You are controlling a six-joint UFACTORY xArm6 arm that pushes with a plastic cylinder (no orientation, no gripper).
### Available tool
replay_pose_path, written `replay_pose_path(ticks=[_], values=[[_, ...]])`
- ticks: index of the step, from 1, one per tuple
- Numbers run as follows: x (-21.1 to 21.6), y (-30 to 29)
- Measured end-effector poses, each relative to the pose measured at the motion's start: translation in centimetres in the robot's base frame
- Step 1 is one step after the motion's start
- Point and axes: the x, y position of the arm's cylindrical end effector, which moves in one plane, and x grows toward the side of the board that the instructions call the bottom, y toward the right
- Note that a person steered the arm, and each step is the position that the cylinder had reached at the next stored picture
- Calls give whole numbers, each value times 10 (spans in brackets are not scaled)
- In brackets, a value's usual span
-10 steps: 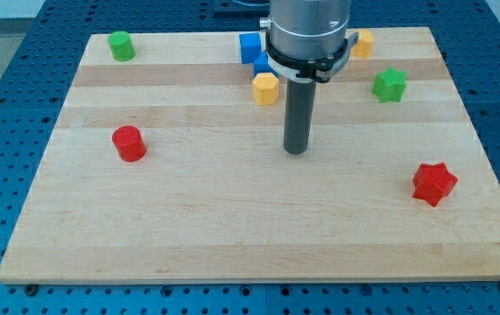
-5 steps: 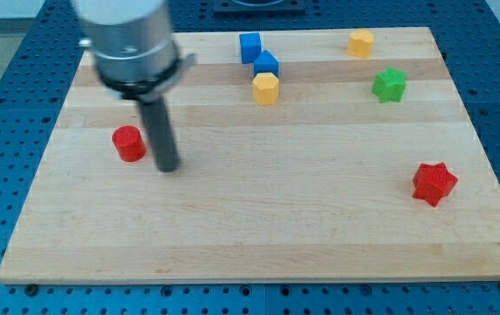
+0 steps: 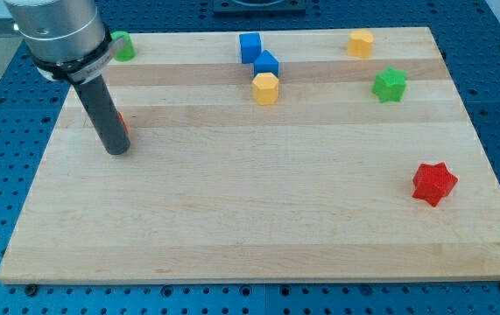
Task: Place the red circle at the center left side of the board
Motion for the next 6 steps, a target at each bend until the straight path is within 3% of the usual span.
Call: replay_pose_path(ticks=[3, 6], values=[[-9, 12], [-45, 24]])
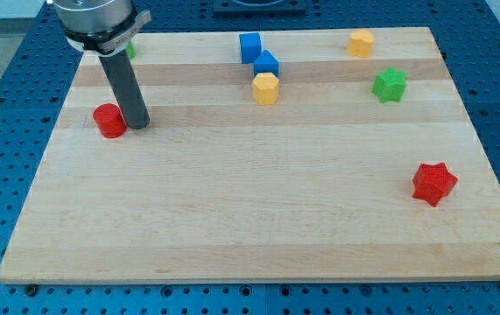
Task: Place the red circle at the center left side of the board
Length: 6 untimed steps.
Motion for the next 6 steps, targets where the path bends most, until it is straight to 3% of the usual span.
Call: replay_pose_path(ticks=[6], values=[[0, -41]])
